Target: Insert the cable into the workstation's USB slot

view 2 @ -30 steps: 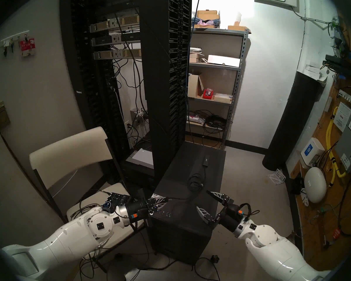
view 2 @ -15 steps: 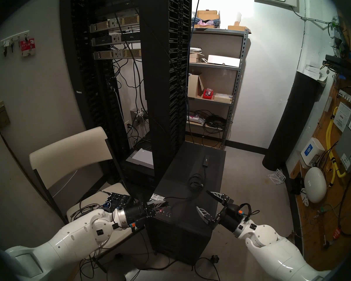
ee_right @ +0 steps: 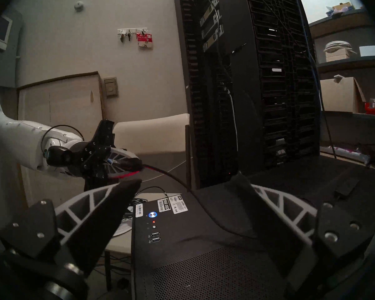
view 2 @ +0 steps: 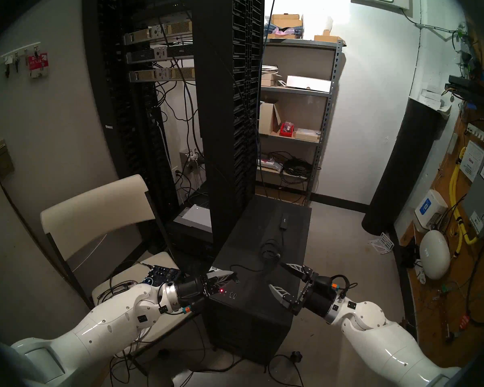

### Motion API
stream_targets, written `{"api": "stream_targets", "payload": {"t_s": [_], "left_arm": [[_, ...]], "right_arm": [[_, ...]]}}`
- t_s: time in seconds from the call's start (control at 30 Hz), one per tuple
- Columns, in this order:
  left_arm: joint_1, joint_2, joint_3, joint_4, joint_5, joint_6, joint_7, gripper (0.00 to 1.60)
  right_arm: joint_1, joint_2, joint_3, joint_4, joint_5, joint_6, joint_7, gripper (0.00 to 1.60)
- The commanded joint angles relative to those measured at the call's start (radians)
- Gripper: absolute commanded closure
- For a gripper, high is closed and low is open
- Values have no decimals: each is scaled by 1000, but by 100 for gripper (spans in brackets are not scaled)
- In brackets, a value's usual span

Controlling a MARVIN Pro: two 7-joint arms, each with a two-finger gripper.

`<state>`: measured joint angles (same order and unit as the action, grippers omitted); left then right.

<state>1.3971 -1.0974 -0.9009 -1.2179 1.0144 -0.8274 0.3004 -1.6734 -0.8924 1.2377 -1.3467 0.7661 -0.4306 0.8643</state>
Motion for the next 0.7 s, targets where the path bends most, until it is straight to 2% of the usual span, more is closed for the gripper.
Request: {"api": "stream_targets", "payload": {"t_s": [0.0,0.1,0.3,0.47,0.67], "left_arm": [[-44,-8,7,26,130,9,99,160],[-53,-7,11,38,168,13,124,160],[-94,-5,27,90,310,40,222,160],[-118,-6,40,114,387,59,291,160],[-139,-11,57,135,463,83,373,160]], "right_arm": [[82,-29,-18,10,37,43,56,0],[97,-40,-29,19,40,61,71,0],[156,-56,-76,70,1,110,87,0],[200,-66,-103,117,-21,143,103,0],[271,-72,-138,178,-124,175,96,0]]}}
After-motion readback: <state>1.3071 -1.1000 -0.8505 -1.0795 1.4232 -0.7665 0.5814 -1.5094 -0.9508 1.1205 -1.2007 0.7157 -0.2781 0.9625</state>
